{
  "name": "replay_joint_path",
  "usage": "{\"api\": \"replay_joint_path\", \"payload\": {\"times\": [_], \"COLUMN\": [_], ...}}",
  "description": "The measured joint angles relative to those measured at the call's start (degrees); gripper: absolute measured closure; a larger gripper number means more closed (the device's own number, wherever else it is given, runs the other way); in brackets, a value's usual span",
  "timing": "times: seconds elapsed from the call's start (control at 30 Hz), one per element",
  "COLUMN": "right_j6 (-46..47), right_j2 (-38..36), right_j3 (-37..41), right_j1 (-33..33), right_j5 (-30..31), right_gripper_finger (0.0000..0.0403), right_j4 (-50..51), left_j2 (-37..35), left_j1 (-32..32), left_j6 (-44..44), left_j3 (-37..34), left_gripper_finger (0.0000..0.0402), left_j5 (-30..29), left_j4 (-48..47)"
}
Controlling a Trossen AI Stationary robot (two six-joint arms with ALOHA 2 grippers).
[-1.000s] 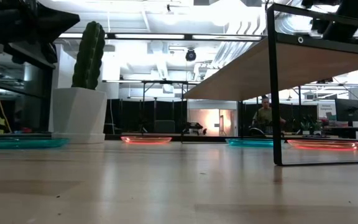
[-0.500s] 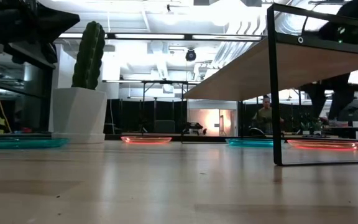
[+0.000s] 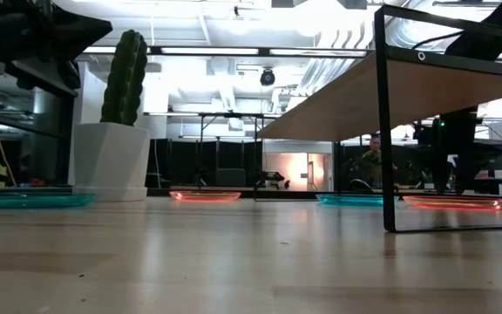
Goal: Place and stack plates onto a shelf
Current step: Put the top right orange plate on the shelf
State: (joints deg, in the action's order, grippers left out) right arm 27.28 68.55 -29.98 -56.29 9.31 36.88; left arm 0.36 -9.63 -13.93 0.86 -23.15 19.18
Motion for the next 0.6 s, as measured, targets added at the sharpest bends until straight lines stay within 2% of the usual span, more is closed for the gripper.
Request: {"api": "replay_joint_path", "payload": {"times": [0.33,0.6], "right_j6": [-10.51,-13.64], "right_j2": [4.27,5.08], "right_j3": [0.0,-0.13], "right_j1": [0.0,0.0], "right_j5": [2.75,3.49], "right_gripper_finger": [0.0242,0.0242], "right_j4": [-3.68,-2.62], "left_j2": [0.0,0.0], "left_j1": [0.01,0.02], "left_j6": [-0.02,-0.02], "left_j3": [0.0,0.0], "left_gripper_finger": [0.0401,0.0401], "left_j5": [0.01,0.01], "left_j4": [-0.04,-0.07]}}
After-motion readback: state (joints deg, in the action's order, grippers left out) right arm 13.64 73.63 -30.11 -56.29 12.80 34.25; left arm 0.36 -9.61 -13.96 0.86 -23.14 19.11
